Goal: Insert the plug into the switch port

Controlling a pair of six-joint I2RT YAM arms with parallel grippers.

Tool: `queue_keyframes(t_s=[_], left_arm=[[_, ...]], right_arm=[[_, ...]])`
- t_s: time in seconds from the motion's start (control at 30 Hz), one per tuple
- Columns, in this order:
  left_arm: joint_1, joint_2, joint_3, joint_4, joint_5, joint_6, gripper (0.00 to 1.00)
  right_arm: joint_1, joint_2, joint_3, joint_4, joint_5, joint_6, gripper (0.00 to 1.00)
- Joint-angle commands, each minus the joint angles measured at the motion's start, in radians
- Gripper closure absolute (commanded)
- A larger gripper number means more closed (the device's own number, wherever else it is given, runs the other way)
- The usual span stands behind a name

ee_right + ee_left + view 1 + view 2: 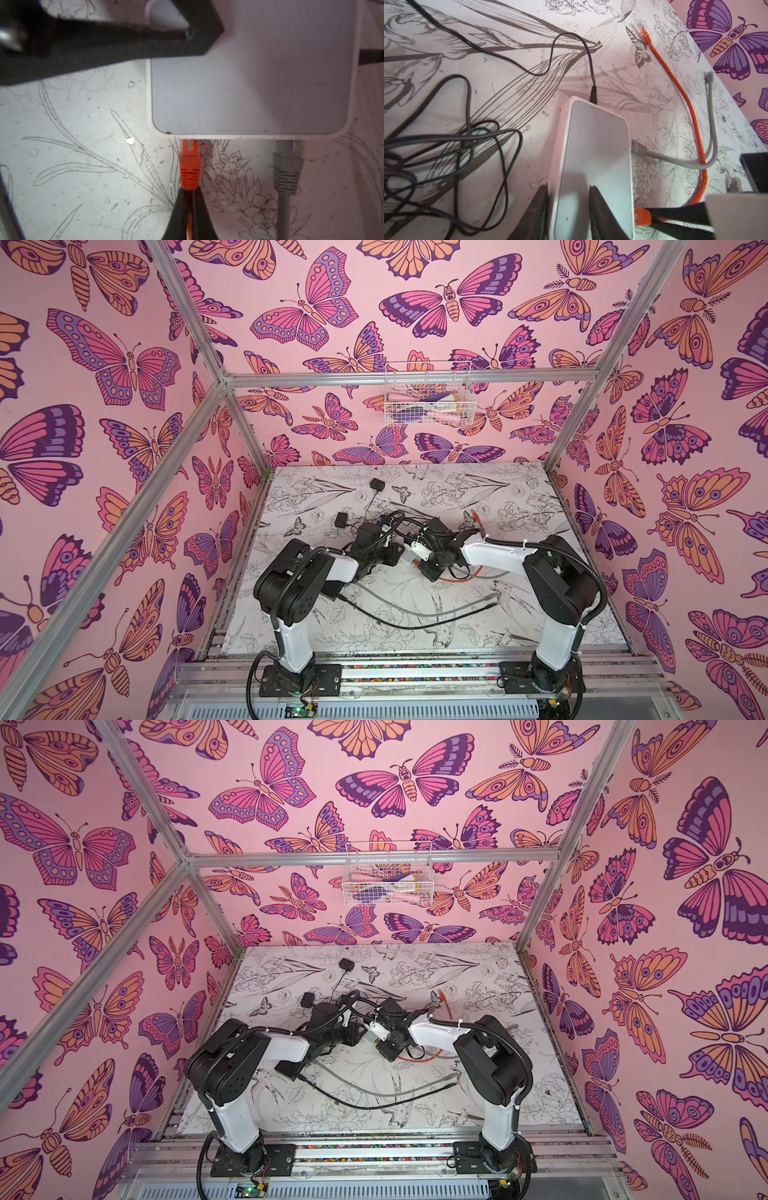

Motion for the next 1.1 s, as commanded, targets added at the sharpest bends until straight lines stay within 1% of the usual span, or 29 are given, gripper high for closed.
queue_keyframes(t_s=[0.0,0.07,0.2,0.37,0.47,0.67,0.87,0.97,1.07], left_arm=[[-0.058,0.030,-0.021,-0.223,0.301,-0.027,0.65],[-0.049,0.029,-0.018,-0.234,0.296,-0.026,0.65],[0.010,0.003,-0.042,-0.233,0.277,-0.056,0.65],[0.087,-0.075,-0.104,-0.155,0.265,-0.108,0.65],[0.106,-0.126,-0.123,-0.149,0.247,-0.111,0.66],[0.135,-0.190,-0.143,-0.150,0.242,-0.114,0.66],[0.167,-0.282,-0.180,-0.151,0.220,-0.115,0.66],[0.187,-0.338,-0.206,-0.155,0.205,-0.113,0.66],[0.206,-0.394,-0.229,-0.168,0.193,-0.111,0.66]], right_arm=[[0.022,-0.021,0.013,0.288,-0.048,-0.027,1.00],[0.022,-0.034,0.009,0.266,-0.029,-0.030,0.98],[0.023,-0.051,-0.017,0.249,0.055,-0.033,0.96],[0.019,-0.033,-0.003,0.192,0.151,-0.039,0.95],[0.019,-0.031,-0.002,0.183,0.181,-0.032,0.92],[0.016,-0.030,0.002,0.175,0.206,-0.032,0.88],[0.006,-0.029,0.010,0.143,0.227,-0.041,0.78],[0.001,-0.031,0.009,0.131,0.244,-0.041,0.77],[0.001,-0.043,0.001,0.128,0.193,-0.045,0.74]])
